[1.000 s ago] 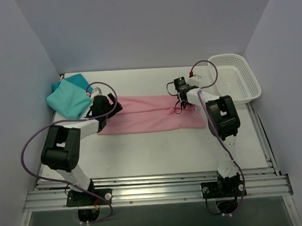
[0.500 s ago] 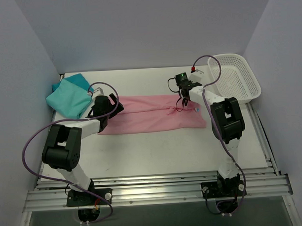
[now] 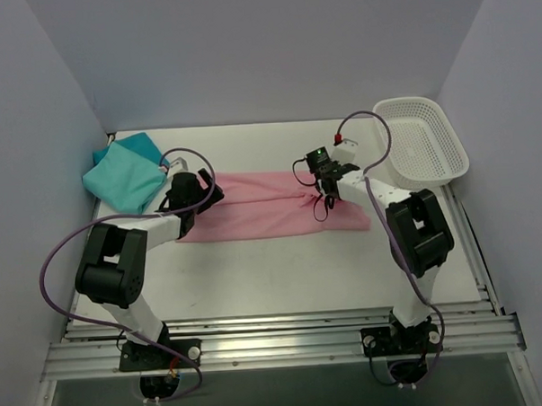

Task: Fold and stack the t-shirts
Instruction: Fold the other side of the tshirt into a rectangle

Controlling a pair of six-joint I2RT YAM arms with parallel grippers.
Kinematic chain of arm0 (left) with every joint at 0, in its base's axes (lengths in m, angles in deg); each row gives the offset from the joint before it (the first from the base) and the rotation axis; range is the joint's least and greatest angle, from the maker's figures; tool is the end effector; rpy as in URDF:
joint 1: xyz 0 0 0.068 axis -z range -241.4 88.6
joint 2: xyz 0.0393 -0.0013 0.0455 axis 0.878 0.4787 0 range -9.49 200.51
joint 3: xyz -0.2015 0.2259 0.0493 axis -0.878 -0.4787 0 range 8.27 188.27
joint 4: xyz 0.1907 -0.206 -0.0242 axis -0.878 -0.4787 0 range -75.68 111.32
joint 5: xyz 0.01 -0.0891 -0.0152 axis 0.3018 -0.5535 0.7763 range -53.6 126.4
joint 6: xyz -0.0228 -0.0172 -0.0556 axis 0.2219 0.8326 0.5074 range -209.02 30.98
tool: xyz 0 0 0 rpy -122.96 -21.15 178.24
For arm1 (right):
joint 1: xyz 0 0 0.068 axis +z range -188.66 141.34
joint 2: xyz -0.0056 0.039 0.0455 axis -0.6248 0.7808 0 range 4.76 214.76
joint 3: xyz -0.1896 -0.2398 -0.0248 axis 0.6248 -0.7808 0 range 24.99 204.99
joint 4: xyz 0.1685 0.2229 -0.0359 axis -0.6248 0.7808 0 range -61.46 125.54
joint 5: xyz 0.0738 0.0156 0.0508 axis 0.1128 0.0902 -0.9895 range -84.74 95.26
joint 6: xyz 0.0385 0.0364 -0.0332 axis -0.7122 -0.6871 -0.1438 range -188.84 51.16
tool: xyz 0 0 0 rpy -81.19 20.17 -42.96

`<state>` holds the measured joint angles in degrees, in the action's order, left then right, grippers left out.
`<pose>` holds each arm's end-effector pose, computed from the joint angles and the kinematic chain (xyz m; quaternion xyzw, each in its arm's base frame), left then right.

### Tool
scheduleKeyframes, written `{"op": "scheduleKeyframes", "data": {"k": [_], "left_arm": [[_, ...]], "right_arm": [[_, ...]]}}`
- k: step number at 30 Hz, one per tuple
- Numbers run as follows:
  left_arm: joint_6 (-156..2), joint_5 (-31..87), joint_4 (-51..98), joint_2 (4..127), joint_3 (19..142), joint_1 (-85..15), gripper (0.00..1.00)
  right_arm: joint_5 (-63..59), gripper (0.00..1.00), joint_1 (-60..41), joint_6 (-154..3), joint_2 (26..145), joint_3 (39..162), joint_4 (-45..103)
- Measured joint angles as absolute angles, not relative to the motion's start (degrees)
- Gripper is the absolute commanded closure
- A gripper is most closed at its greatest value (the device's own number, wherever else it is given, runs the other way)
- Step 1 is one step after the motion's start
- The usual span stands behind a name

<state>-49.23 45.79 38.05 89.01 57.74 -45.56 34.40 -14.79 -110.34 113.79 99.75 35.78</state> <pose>0.3739 -0.0980 0.1825 -0.2198 0.8458 -0.1610 0.4587 0.4283 0.1642 0.2189 0.2373 0.8562 0.0215 0.4584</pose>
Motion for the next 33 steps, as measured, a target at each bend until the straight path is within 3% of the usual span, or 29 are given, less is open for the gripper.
{"op": "scheduleKeyframes", "data": {"k": [7, 9, 10, 11, 12, 13, 19, 28, 30, 32, 33], "left_arm": [[-49.2, 45.8, 38.1, 89.0, 57.7, -44.9, 0.03], [-49.2, 45.8, 38.1, 89.0, 57.7, -44.6, 0.04], [-49.2, 45.8, 38.1, 89.0, 57.7, -44.6, 0.04], [-49.2, 45.8, 38.1, 89.0, 57.7, -44.5, 0.04], [-49.2, 45.8, 38.1, 89.0, 57.7, -44.5, 0.04], [-49.2, 45.8, 38.1, 89.0, 57.7, -44.5, 0.04], [-49.2, 45.8, 38.1, 89.0, 57.7, -44.4, 0.04], [-49.2, 46.6, 37.7, 89.0, 58.0, -42.8, 0.03], [-49.2, 46.8, 37.3, 89.0, 58.3, -42.5, 0.03], [-49.3, 46.9, 36.6, 89.0, 58.9, -42.4, 0.03], [-49.3, 47.0, 36.5, 89.0, 59.3, -42.4, 0.03]], "right_arm": [[36.5, 1.0, -6.3, -112.0, 102.3, 93.0, 37.8], [37.4, 0.82, -4.5, -113.2, 100.2, 90.9, 38.4], [38.0, 0.65, -3.7, -114.0, 99.5, 89.7, 38.8], [38.6, 0.19, -2.9, -115.0, 99.0, 88.5, 39.6], [39.2, 0.04, -2.1, -116.1, 98.6, 87.1, 40.3], [39.7, 0.0, -1.1, -116.7, 98.4, 85.7, 41.0], [42.0, 0.0, 3.8, -122.7, 95.6, 77.5, 47.1], [45.1, 0.02, 3.7, -123.3, 94.1, 82.6, 48.9], [43.6, 0.12, 1.7, -121.0, 94.3, 84.4, 46.5], [39.9, 0.41, -2.7, -118.6, 94.8, 85.2, 42.4], [38.2, 0.62, -5.5, -117.6, 95.5, 85.5, 40.7]]}}
